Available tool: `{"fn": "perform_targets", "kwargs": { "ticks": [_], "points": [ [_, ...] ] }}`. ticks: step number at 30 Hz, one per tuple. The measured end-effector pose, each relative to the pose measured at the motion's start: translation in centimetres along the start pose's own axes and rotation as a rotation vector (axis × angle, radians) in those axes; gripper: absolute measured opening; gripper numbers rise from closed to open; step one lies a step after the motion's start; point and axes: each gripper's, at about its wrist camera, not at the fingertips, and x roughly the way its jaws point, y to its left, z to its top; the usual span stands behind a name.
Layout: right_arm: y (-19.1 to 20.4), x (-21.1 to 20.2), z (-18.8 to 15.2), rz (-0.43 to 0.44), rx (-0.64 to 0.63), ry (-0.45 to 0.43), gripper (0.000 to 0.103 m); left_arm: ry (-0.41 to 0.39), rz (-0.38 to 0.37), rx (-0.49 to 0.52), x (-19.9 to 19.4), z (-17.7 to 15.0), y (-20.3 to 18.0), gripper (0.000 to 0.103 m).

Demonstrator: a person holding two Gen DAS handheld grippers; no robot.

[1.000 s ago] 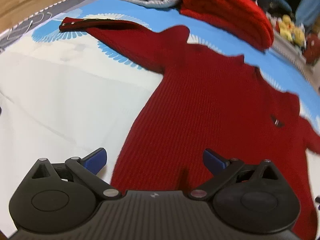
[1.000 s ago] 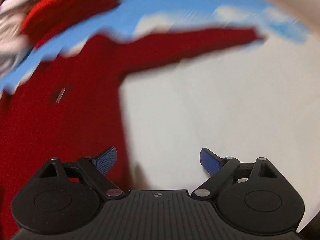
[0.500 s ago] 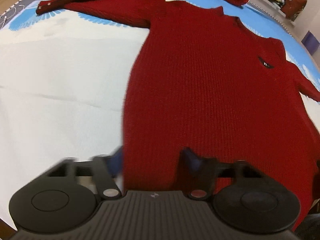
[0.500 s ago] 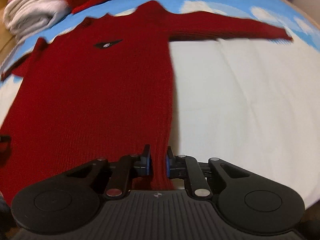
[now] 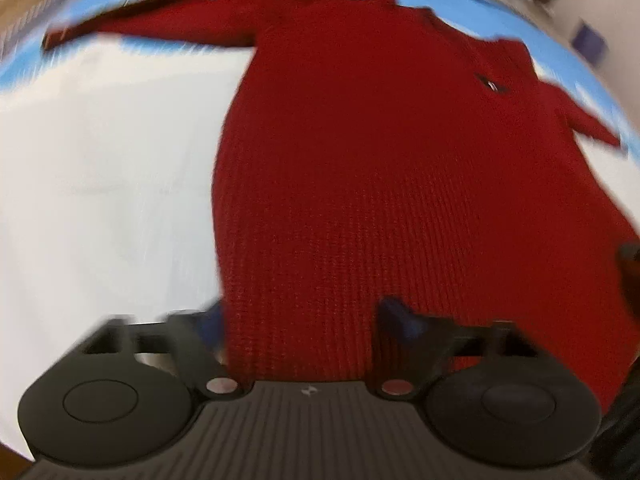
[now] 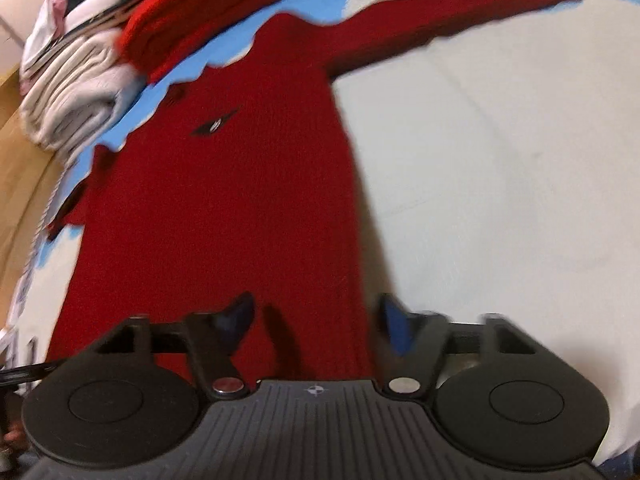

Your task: Fold small clothes

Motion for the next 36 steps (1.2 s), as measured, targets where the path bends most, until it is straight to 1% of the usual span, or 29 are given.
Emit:
{"fn": "perform_targets", "kwargs": {
  "ticks": [1,2,4,5,7,8,9,10,12,13,15,16,17,18,19,20,21,22,23,24,25,26,27,30,31,33,34,35,36],
  "points": [
    [0.2,0.2,0.0,0.006,-0.017,0.019,0.019,-0.007,-0.025,-0.008,-0.3,0.0,0.1,0.035],
    [0.3,0.2,0.0,0.021,-0.029,0.033,0.013,-0.006,-0.055,-0.039,-0.7,0.0,0.6,0.022],
    [0.3,-0.8,0.2,0.057,-0.036,0.015,0.012,-0.023,-0.115,-0.124,-2.0,-0.1,2.4,0.022],
    [0.4,-1.5,0.2,0.094,-0.05,-0.002,0.011,-0.035,-0.14,-0.15,-2.6,-0.2,3.4,0.021],
    [0.4,-2.6,0.1,0.144,-0.055,-0.018,0.011,-0.04,-0.148,-0.176,-3.2,-0.8,5.0,0.021],
    [0.2,-2.6,0.0,0.15,-0.049,-0.012,0.011,-0.017,-0.131,-0.192,-2.9,-1.2,5.7,0.021],
    [-0.4,-2.8,-0.3,0.142,-0.033,0.004,0.011,0.015,-0.119,-0.206,-2.3,-1.5,5.9,0.021],
    [-0.8,-2.4,-0.2,0.114,-0.012,0.028,0.011,0.047,-0.118,-0.212,-1.7,-1.8,6.3,0.021],
    [-1.4,-1.5,-0.3,0.043,0.004,0.085,0.011,0.047,-0.126,-0.205,-1.6,-2.0,6.4,0.021],
    [-1.6,-1.3,-0.4,0.035,0.004,0.095,0.012,0.045,-0.125,-0.197,-1.8,-2.0,6.3,0.023],
    [-1.3,-1.5,-0.1,0.045,0.002,0.077,0.015,0.047,-0.122,-0.197,-1.7,-1.7,6.1,0.027],
    [-1.6,-1.9,-0.1,0.034,0.014,0.054,0.022,0.047,-0.124,-0.192,-1.6,-1.5,6.0,0.03],
    [-1.8,-2.2,0.1,0.021,0.037,0.033,0.033,0.044,-0.123,-0.186,-1.7,-1.5,5.9,0.036],
    [-2.0,-2.4,0.2,0.018,0.056,0.02,0.037,0.041,-0.121,-0.179,-1.5,-1.2,5.6,0.039],
    [-2.0,-2.3,0.3,0.025,0.063,0.008,0.043,0.042,-0.119,-0.171,-1.5,-1.0,5.5,0.044],
    [-2.0,-2.3,0.5,0.027,0.064,-0.003,0.046,0.039,-0.117,-0.165,-1.6,-1.0,5.3,0.049],
    [-1.8,-2.0,0.6,0.023,0.055,-0.008,0.047,0.036,-0.117,-0.161,-1.5,-1.0,5.1,0.053],
    [-1.4,-1.4,0.6,0.02,0.039,-0.001,0.048,0.032,-0.117,-0.157,-1.3,-0.9,4.6,0.061],
    [-0.9,-0.7,0.7,0.016,0.018,0.012,0.048,0.028,-0.114,-0.154,-1.3,-0.9,4.6,0.063],
    [-0.7,-0.3,0.5,0.004,-0.005,0.014,0.048,0.022,-0.101,-0.146,-1.1,-0.8,4.2,0.062],
    [-0.2,-0.2,0.4,-0.018,-0.041,0.009,0.029,0.011,-0.074,-0.132,-1.0,-0.8,3.7,0.042],
    [0.4,-0.1,0.4,-0.035,-0.088,0.018,0.011,0.005,-0.048,-0.119,-1.0,-0.8,3.3,0.024],
    [0.8,-0.1,0.5,-0.06,-0.083,0.012,0.011,0.005,-0.061,-0.132,-1.3,-1.0,3.3,0.024],
    [-0.7,-1.9,1.0,-0.076,0.018,-0.042,0.01,0.026,-0.103,-0.171,-1.9,-1.6,3.1,0.023],
    [-1.1,-2.1,1.2,-0.084,0.024,-0.05,0.011,0.039,-0.109,-0.169,-1.8,-1.6,2.7,0.024],
    [-1.0,-1.6,1.1,-0.138,-0.023,-0.031,0.011,0.048,-0.095,-0.13,-1.7,-1.5,1.7,0.026],
    [-0.8,-1.1,1.1,-0.163,-0.032,-0.026,0.011,0.049,-0.087,-0.111,-1.7,-1.4,1.4,0.031],
    [-0.7,-0.9,1.1,-0.173,-0.026,-0.025,0.011,0.049,-0.076,-0.101,-1.8,-1.2,1.2,0.044],
    [-0.4,-0.7,1.3,-0.177,-0.014,-0.033,0.012,0.04,-0.07,-0.109,-1.8,-0.8,1.4,0.054]
  ]
}}
